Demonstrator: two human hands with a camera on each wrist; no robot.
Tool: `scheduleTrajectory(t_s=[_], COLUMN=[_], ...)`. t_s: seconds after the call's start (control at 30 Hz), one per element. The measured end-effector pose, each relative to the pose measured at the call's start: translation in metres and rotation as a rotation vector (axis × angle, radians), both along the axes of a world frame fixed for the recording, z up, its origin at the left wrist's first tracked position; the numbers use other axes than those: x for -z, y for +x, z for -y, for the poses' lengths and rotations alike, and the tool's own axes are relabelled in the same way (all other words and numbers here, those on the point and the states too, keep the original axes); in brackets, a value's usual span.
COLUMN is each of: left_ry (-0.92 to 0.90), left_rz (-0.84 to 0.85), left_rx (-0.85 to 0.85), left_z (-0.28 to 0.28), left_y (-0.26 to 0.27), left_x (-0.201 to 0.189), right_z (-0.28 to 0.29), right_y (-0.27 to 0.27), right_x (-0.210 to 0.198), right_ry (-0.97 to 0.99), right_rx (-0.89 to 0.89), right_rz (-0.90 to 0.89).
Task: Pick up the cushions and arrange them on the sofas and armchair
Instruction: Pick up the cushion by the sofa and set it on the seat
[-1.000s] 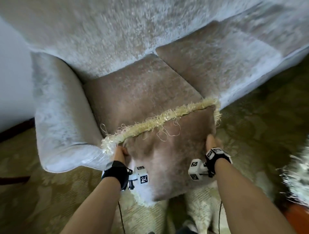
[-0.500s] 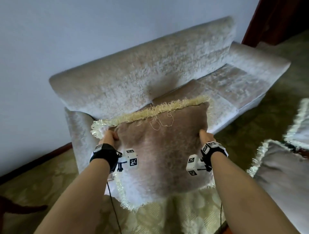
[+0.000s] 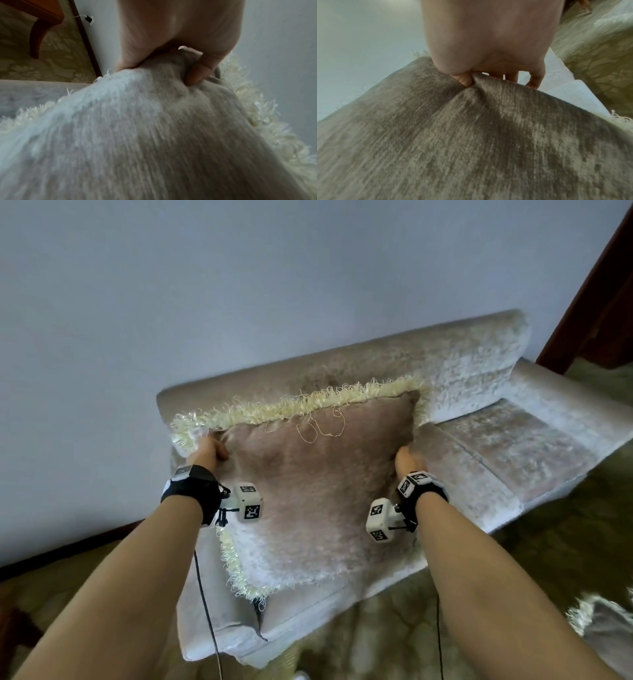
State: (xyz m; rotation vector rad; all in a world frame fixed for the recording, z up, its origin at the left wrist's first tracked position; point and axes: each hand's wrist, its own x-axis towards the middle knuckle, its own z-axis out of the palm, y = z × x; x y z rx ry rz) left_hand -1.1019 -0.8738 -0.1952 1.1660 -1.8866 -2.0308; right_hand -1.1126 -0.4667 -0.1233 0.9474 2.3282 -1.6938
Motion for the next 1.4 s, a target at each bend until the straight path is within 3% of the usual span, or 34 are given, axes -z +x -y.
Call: scheduleTrajectory(t_s=[0.2,0.3,0.53,0.7,0.97,1.27,1.4], left_ry=[-0.078,-0.102,-0.096,-0.101,-0.149,-0.302,-0.385], left_rz=[0.091,0.105,0.193,0.19,0.161,0.16,0.305], left_rx=[0.027,-0.06,-0.181,-0.229,-0.258,-0.259,-0.25], left_z=[0.028,0.04,0.118,0.089,0.126,0.136,0.138], left_y=[-0.051,-0.076,-0.144,-0.169,-0.233,-0.272,-0.275], left_x=[0.006,0.025,0.143,0.109,0.179,0.21,0.219], right_z=[0.055,0.079,0.128,0.151,0.182,0.195,0.196], right_y=[-0.094,-0.137,-0.21,-0.269,-0.352,-0.408,-0.412], right_x=[0.054,0.094,0.167,0.207,0.259,0.321,0.339], right_ry=[0.062,0.114,0.214,0.255,0.252,0.33,0.42], right_rx=[-0.064,-0.117,-0.264,-0.304,-0.408,-0.521,-0.583], right_rz=[0.08,0.12,0.171,0.196,0.221,0.132,0.168])
